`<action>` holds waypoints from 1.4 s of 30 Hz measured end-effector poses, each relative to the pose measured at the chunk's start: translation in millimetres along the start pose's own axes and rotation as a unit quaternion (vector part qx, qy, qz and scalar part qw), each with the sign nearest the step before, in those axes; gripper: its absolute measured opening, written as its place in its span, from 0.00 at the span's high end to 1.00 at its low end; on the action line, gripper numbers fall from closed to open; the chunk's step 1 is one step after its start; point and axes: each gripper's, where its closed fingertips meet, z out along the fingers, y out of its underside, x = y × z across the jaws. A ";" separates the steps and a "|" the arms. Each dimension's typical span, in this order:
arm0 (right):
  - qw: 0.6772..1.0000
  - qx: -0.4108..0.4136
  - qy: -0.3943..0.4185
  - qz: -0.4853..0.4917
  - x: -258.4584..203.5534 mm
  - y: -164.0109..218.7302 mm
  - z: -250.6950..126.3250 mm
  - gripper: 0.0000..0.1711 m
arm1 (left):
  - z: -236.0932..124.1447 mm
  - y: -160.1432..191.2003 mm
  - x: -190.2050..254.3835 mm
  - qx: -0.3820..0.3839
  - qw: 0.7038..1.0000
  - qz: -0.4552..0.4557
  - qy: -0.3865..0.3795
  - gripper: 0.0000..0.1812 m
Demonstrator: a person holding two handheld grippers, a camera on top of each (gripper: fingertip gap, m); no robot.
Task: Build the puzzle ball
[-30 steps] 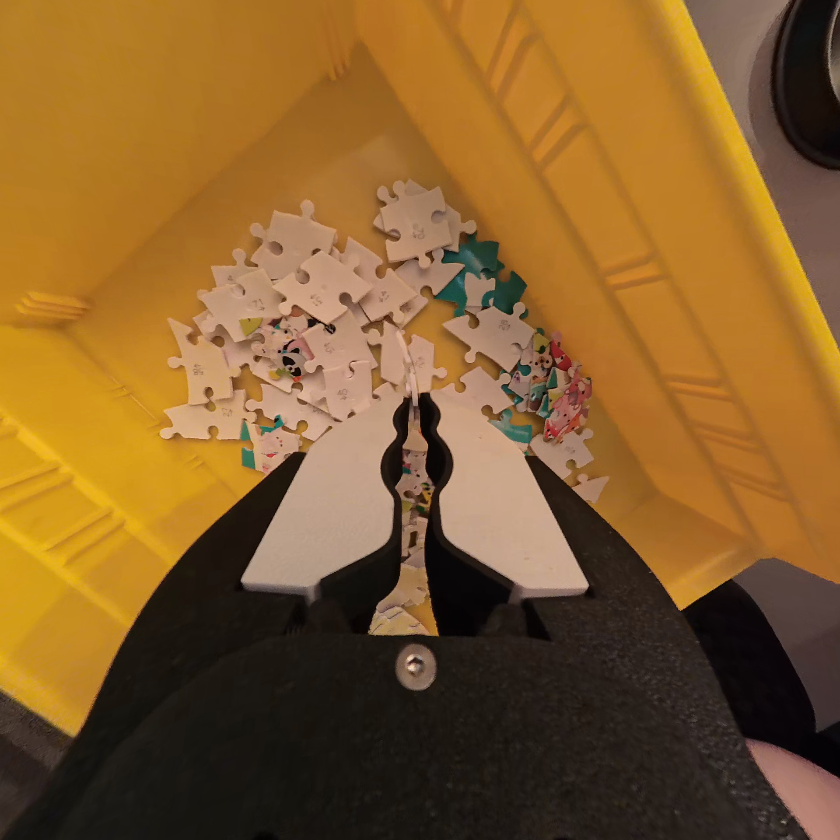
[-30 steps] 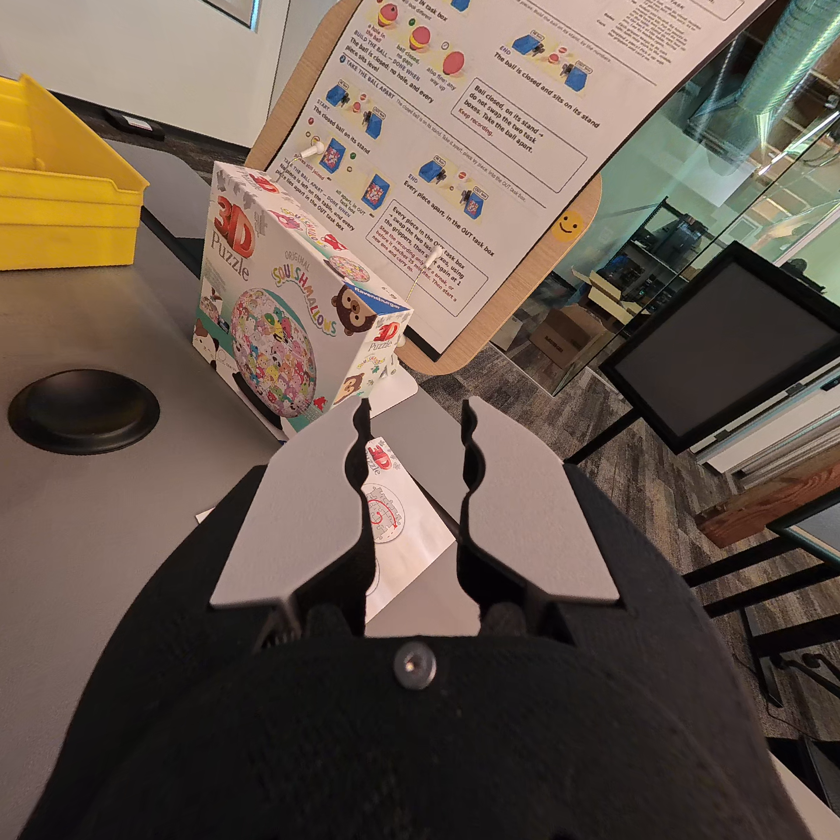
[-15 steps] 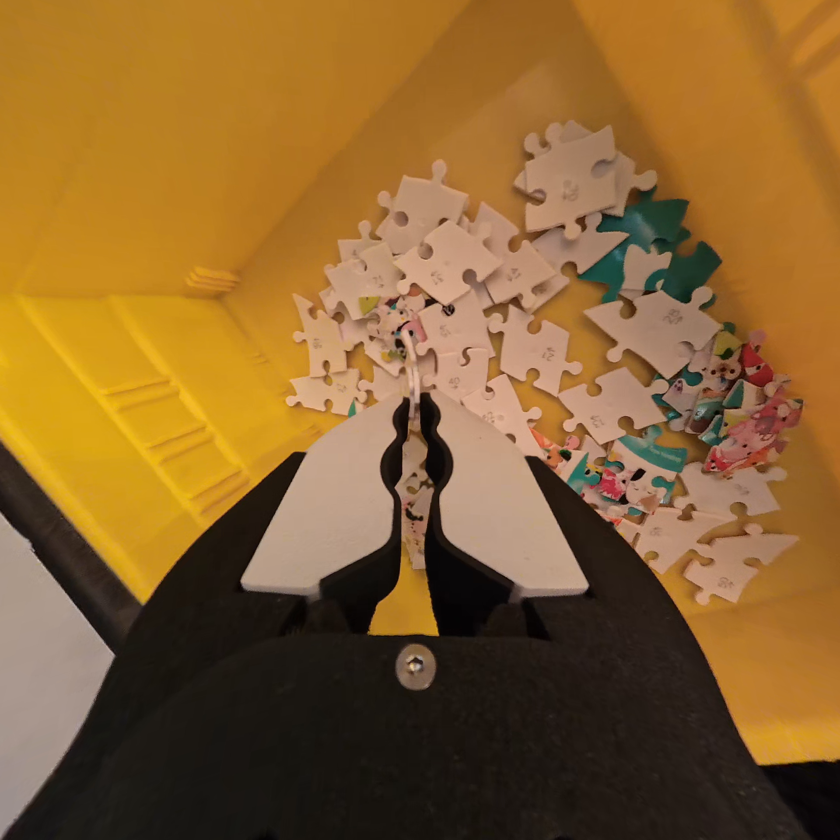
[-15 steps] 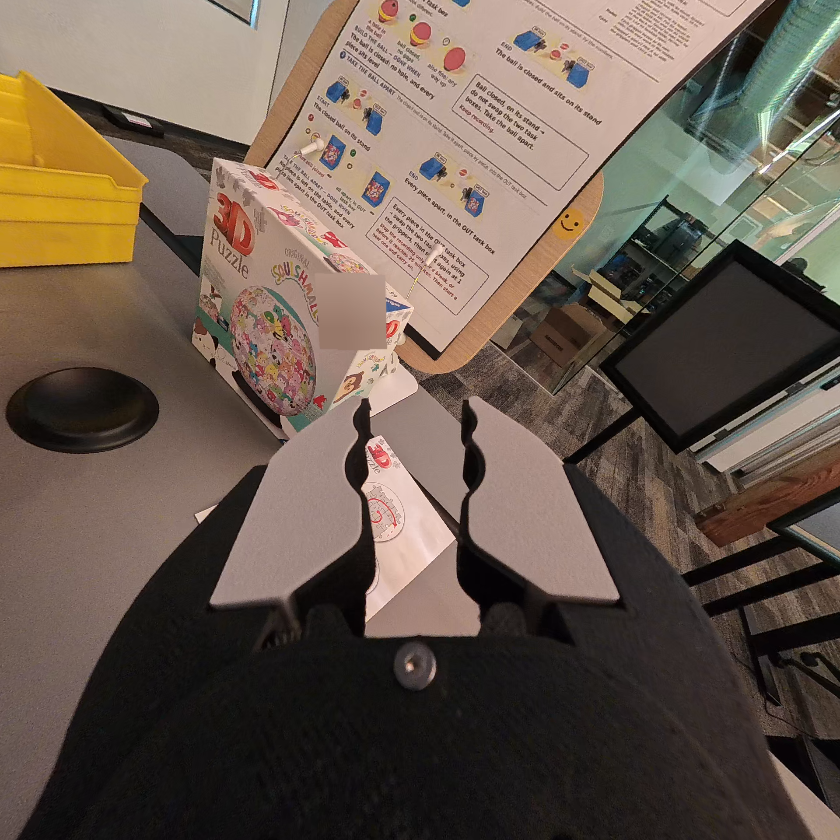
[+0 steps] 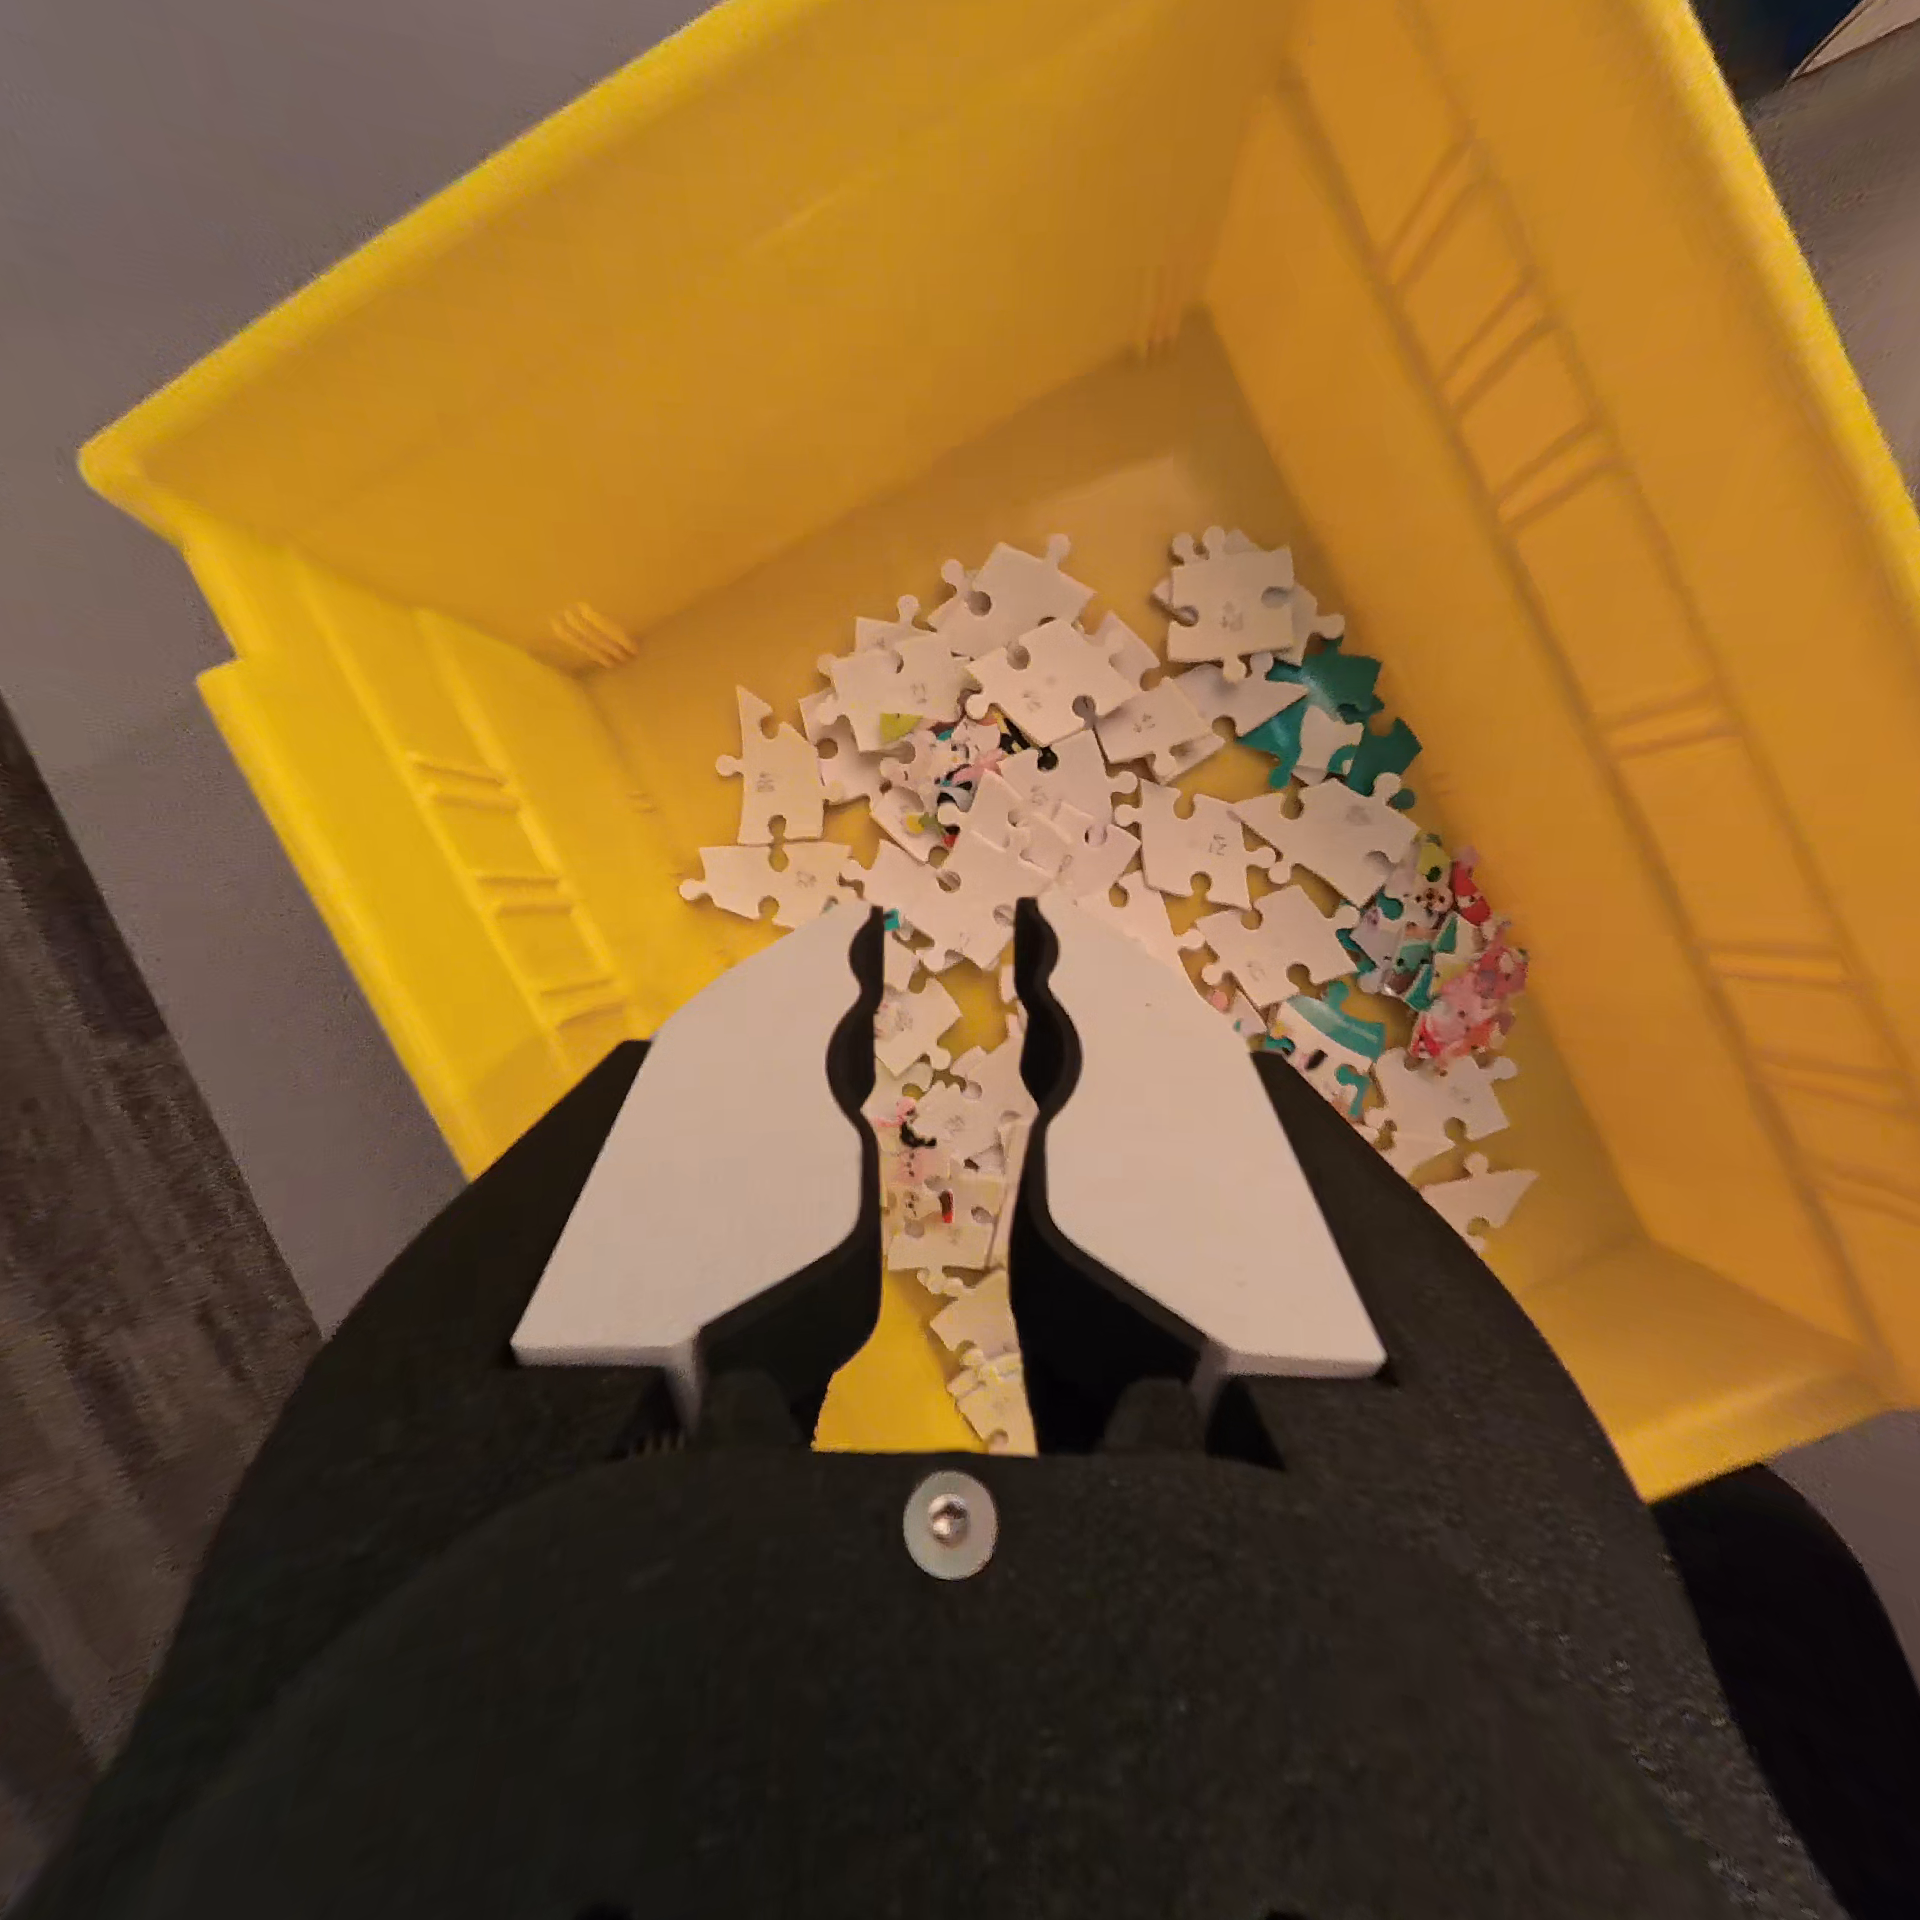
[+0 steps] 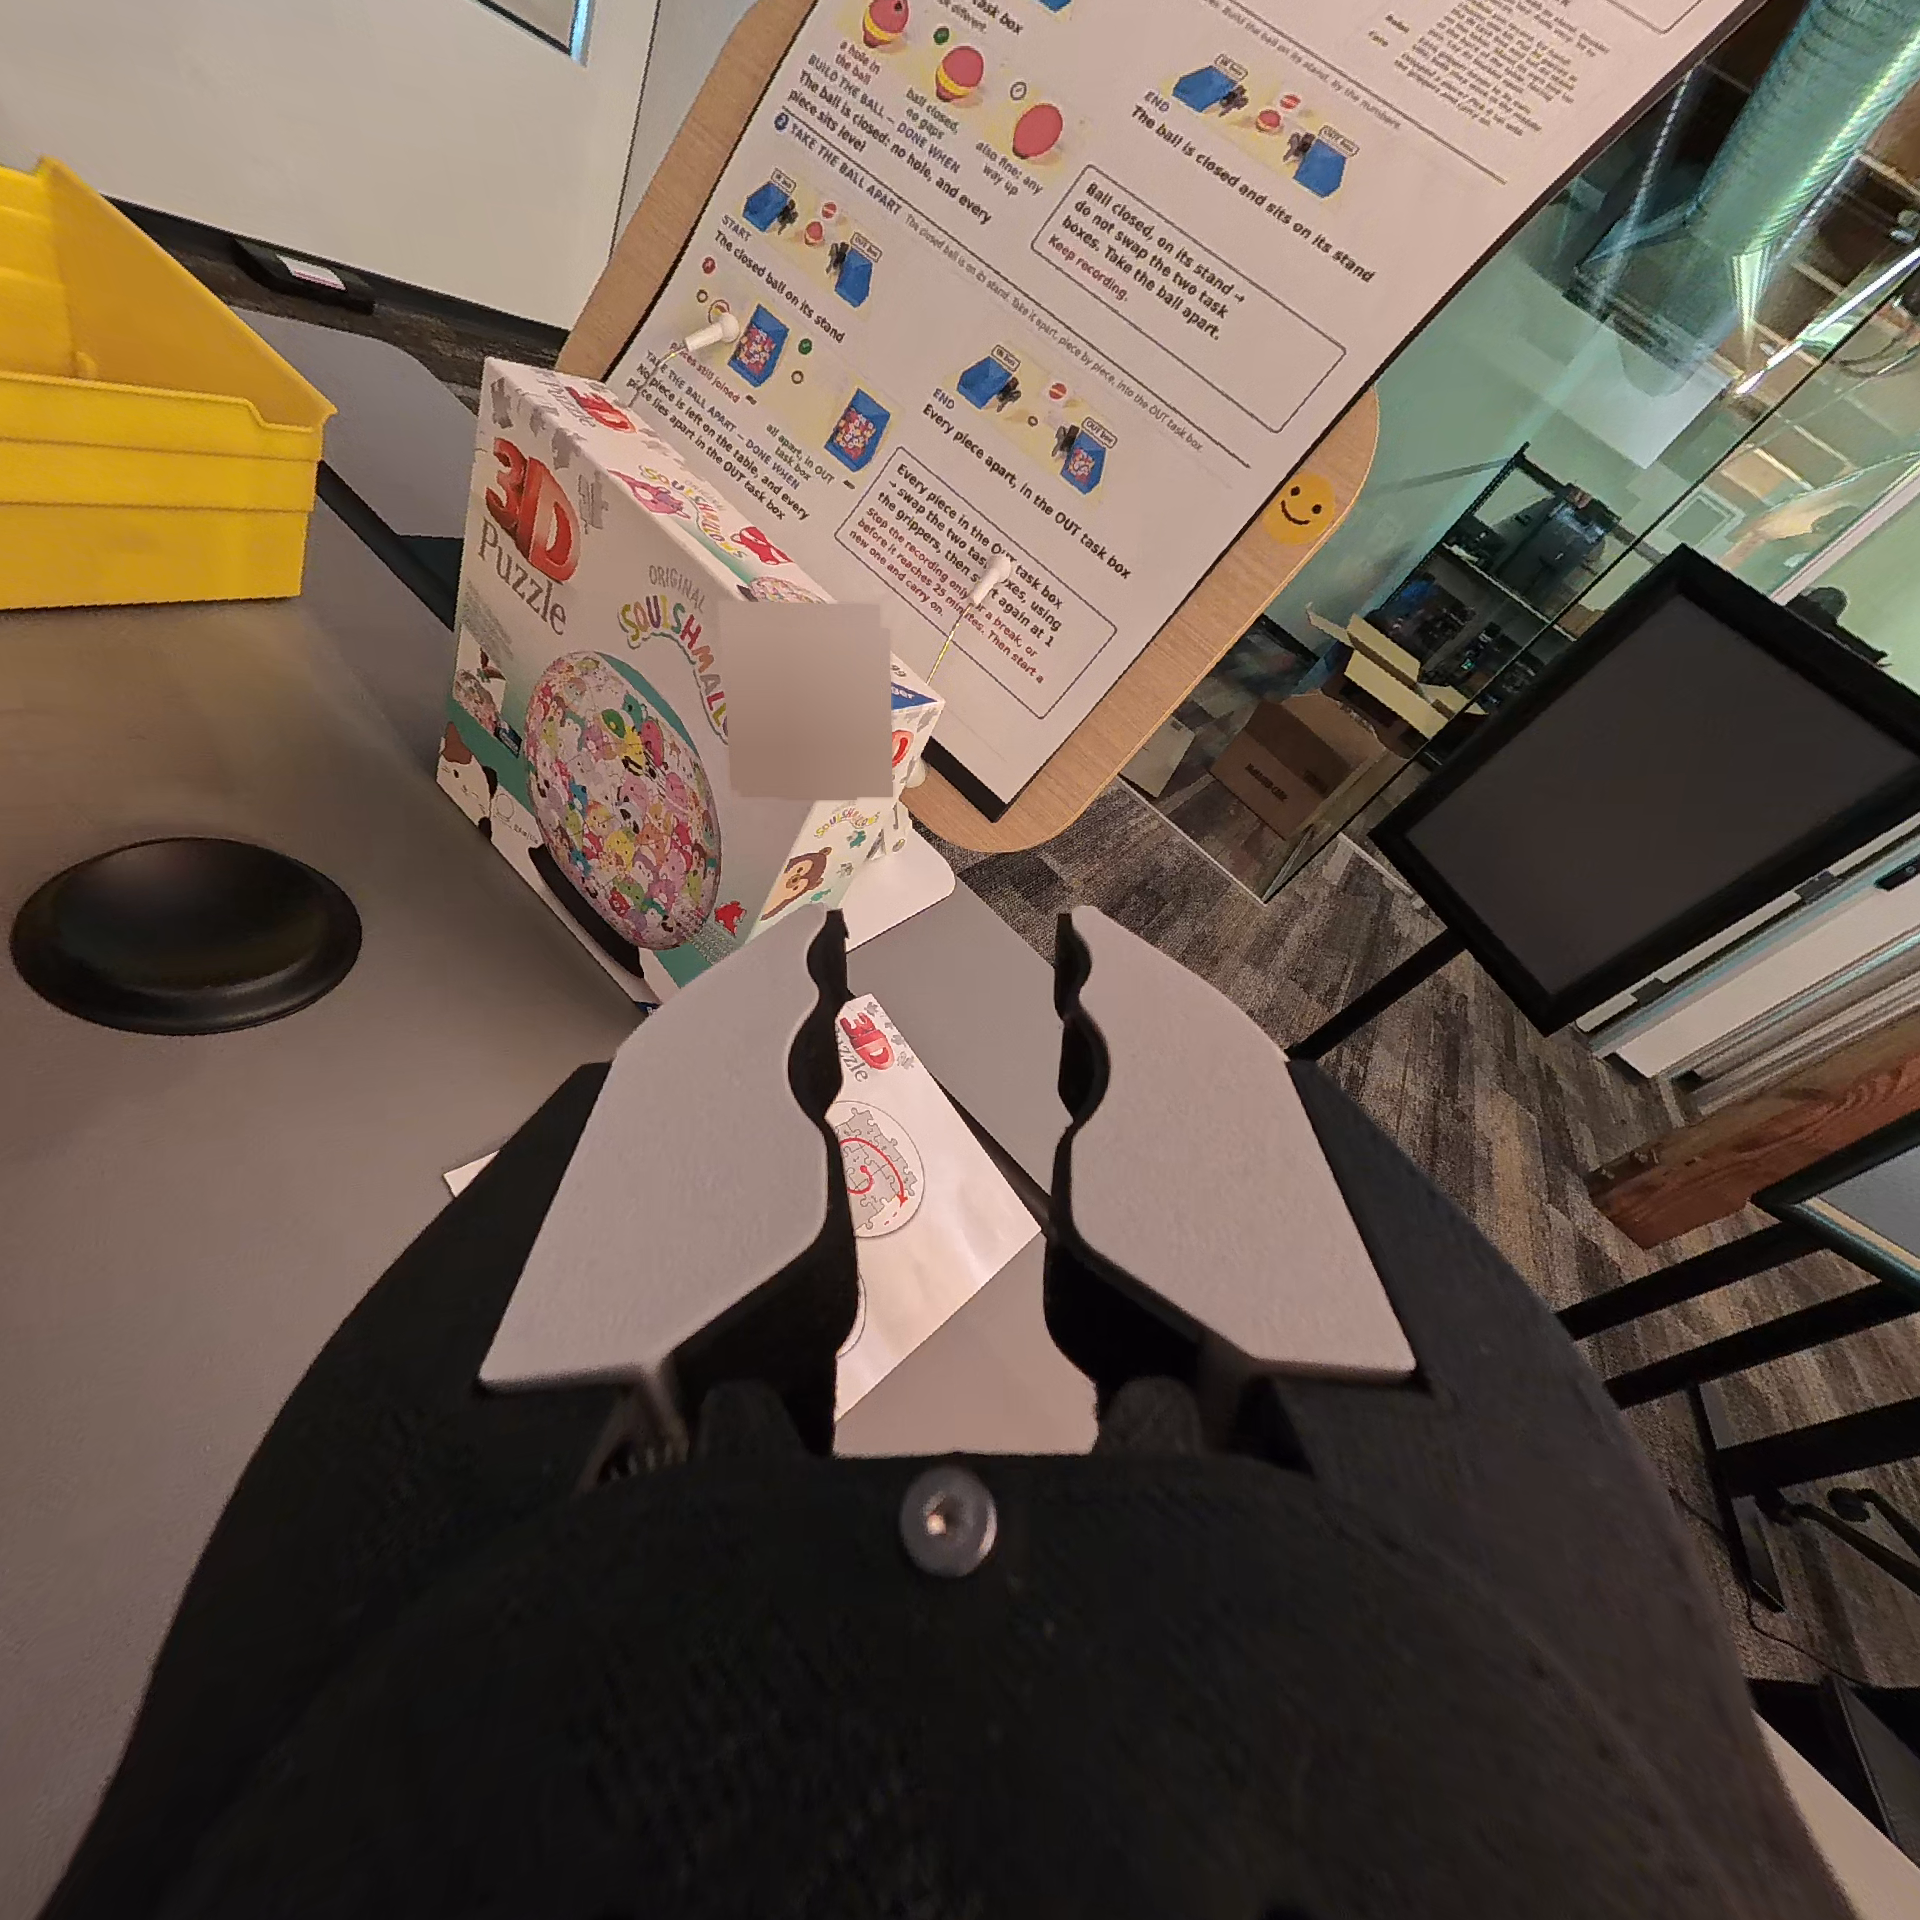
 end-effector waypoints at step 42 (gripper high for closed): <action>1.000 -0.009 -0.003 -0.001 -1.7 4.4 3.1 0.77 | 5.9 -28.7 -4.9 0.065 0.995 -0.070 0.002 0.78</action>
